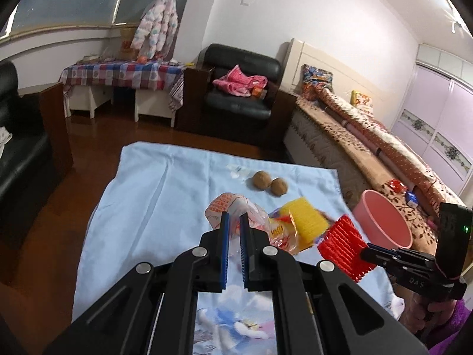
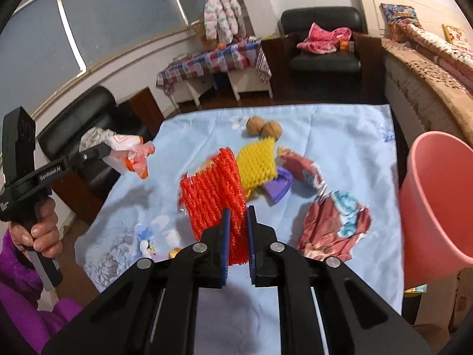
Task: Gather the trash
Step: 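Carry the bag and red net over the bucket and open both tools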
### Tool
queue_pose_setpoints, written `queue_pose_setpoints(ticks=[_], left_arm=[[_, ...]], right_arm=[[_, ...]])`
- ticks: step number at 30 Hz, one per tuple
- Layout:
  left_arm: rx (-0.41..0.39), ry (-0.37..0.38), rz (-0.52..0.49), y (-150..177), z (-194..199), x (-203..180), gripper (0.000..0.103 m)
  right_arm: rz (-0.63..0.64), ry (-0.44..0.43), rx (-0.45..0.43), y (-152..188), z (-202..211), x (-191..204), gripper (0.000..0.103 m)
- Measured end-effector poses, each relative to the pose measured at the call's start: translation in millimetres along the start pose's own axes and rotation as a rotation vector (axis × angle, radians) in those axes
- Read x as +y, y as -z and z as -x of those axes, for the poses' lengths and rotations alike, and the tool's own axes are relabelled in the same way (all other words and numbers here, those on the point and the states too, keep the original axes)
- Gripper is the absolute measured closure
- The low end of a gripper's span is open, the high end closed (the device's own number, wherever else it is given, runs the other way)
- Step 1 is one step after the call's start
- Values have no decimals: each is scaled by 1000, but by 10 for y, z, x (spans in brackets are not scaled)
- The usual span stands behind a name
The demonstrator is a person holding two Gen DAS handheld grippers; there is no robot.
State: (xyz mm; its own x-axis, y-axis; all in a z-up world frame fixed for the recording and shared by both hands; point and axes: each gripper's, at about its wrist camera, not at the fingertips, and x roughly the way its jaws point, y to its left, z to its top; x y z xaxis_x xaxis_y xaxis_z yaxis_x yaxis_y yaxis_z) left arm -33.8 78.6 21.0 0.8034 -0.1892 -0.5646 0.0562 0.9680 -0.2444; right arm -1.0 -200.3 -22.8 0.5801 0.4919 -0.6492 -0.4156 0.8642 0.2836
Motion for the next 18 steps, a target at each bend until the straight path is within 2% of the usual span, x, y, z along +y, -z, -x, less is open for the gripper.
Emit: queue_pose_setpoints(ticks=[7, 18], left_arm=[[-17, 49, -45, -89, -46, -307, 97], [21, 177, -138, -218, -471, -1012, 97]], right_arm=[[-34, 53, -75, -38, 233, -151, 92], [-163, 236, -180, -103, 618, -837, 92]])
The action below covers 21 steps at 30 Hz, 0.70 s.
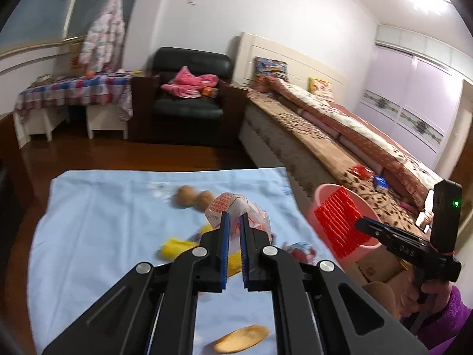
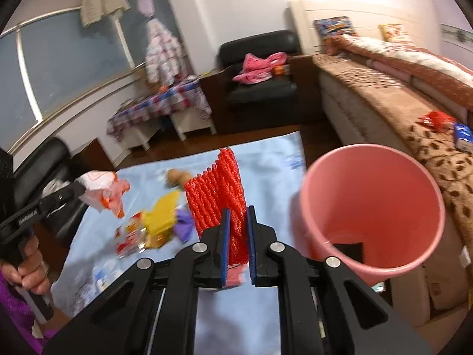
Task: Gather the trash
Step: 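Carry the bag and red net over the bucket and open both tools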
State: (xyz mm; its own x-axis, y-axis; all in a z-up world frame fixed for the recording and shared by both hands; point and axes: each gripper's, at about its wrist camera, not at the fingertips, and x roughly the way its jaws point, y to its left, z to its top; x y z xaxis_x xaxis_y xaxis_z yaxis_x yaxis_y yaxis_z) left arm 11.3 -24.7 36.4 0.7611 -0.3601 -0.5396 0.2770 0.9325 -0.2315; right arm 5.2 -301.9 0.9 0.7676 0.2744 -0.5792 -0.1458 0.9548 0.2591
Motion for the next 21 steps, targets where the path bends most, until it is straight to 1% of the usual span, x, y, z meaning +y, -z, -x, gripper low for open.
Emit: queue_pose_setpoints(ticks=[6, 10, 14, 21], left_arm=[[26, 77, -67, -65, -288, -429, 97], [38, 121, -109, -62, -395, -662, 97], [42, 168, -148, -107, -512, -909, 97], [48, 259, -186, -180, -675, -1280, 97]], right_arm=[[-41, 99, -41, -42, 107, -326, 92], [-71, 155, -60, -47, 180, -528, 92], [-104, 195, -72, -54, 229, -689, 92], [-135, 264, -81, -44, 297, -898, 92]])
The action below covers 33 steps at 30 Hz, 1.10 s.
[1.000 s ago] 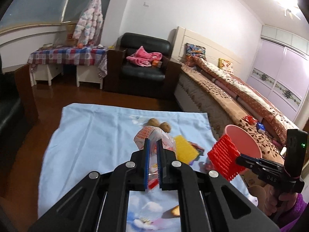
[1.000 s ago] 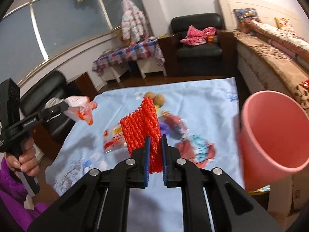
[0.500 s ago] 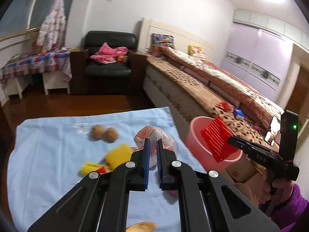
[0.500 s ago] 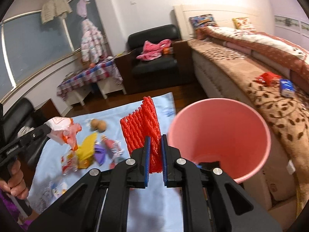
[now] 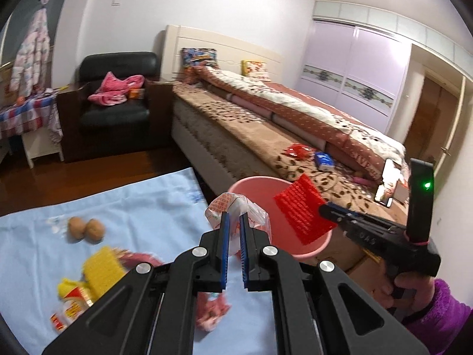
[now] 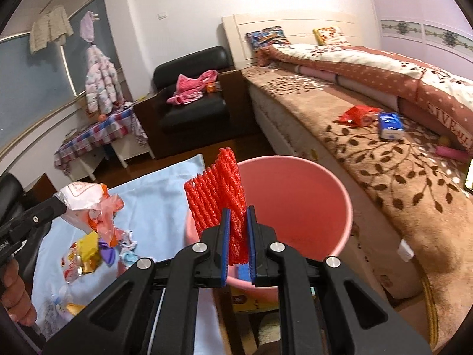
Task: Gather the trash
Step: 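Carry the bag and red net over the bucket and open both tools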
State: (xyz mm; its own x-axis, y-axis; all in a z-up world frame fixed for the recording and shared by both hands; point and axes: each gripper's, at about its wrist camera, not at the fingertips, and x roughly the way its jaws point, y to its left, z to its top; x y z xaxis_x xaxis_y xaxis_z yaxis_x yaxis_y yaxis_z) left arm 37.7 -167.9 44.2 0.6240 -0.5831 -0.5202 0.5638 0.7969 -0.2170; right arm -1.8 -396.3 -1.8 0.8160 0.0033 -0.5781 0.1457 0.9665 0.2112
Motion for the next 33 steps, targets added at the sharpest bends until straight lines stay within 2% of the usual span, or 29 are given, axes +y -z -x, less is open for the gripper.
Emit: queue_pose_setpoints(ticks=[9, 19, 33], left_arm=[[52, 56, -43, -82, -492, -337, 97], [144, 73, -19, 9, -1068, -423, 97], [196, 56, 1, 124, -1386, -448, 94]], right_arm=[[-29, 49, 0, 40, -74, -210, 92], [-30, 77, 32, 75, -304, -378, 92], [-61, 82, 67, 117, -544, -501, 90]])
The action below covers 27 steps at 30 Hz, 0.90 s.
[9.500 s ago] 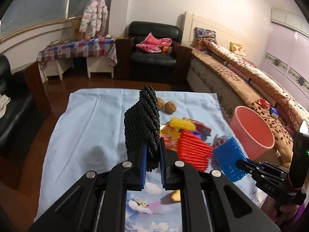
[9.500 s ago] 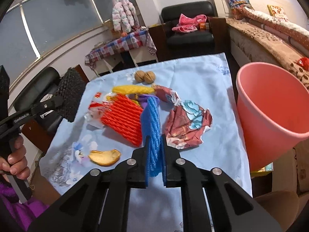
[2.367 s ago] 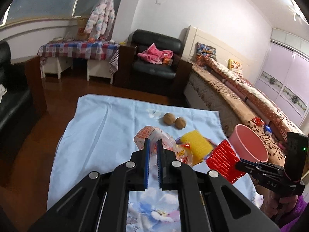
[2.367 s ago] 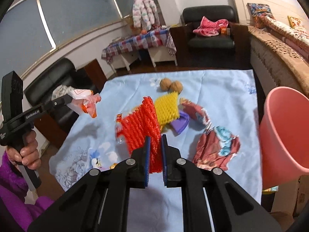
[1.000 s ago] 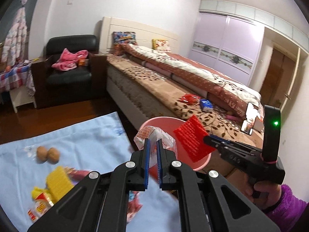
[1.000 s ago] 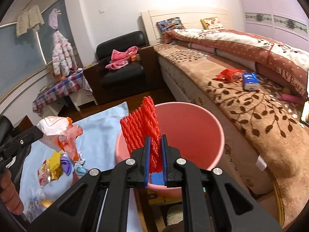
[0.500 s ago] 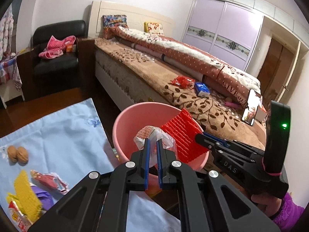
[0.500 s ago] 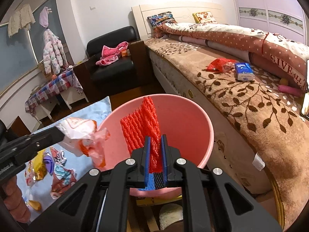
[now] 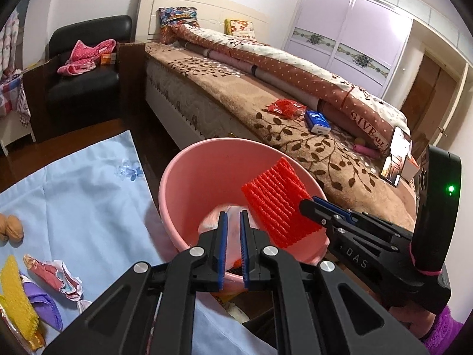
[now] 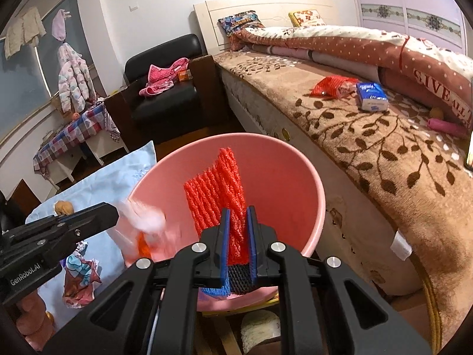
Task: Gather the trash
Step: 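Carry the bag and red net over the bucket and open both tools, then withdraw both tools from the bucket back toward the cloth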
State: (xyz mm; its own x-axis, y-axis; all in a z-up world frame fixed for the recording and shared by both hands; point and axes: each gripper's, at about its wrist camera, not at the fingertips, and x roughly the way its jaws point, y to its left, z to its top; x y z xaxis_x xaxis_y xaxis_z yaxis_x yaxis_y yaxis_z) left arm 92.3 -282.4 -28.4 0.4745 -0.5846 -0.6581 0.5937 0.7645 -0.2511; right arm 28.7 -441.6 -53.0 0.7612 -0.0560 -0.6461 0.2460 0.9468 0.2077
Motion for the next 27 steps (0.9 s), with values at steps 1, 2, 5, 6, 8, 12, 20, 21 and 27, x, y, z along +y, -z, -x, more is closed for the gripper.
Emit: queue_pose_setpoints(ticks=[1, 2, 5, 6, 8, 12, 20, 21, 27], left_arm=[[-1, 3, 4, 1, 4, 3, 93], [-2, 3, 6, 2, 5, 9, 89], [-6, -1, 7, 6, 22, 21, 79], [-7, -4, 7, 4, 27, 19, 78], [2, -11, 10, -10, 39, 20, 78], [-20, -33, 9, -52, 114, 24, 71], [-20, -60, 17, -60, 176, 3, 66], [-19, -60, 16, -58, 185, -5, 65], [-41, -73, 4, -6, 290, -75, 61]], right_arm=[[-1, -2, 5, 3, -14, -3, 87], [-2, -1, 9, 2, -34, -12, 84], [-5, -3, 10, 11, -43, -24, 76], [-8, -5, 8, 12, -40, -34, 74], [-15, -10, 8, 0, -38, -44, 73], [-30, -22, -7, -19, 10, -36, 73], [-26, -44, -28, -16, 168, 54, 73], [-29, -48, -30, -20, 191, 61, 73], [-18, -68, -40, -1, 326, 129, 73]])
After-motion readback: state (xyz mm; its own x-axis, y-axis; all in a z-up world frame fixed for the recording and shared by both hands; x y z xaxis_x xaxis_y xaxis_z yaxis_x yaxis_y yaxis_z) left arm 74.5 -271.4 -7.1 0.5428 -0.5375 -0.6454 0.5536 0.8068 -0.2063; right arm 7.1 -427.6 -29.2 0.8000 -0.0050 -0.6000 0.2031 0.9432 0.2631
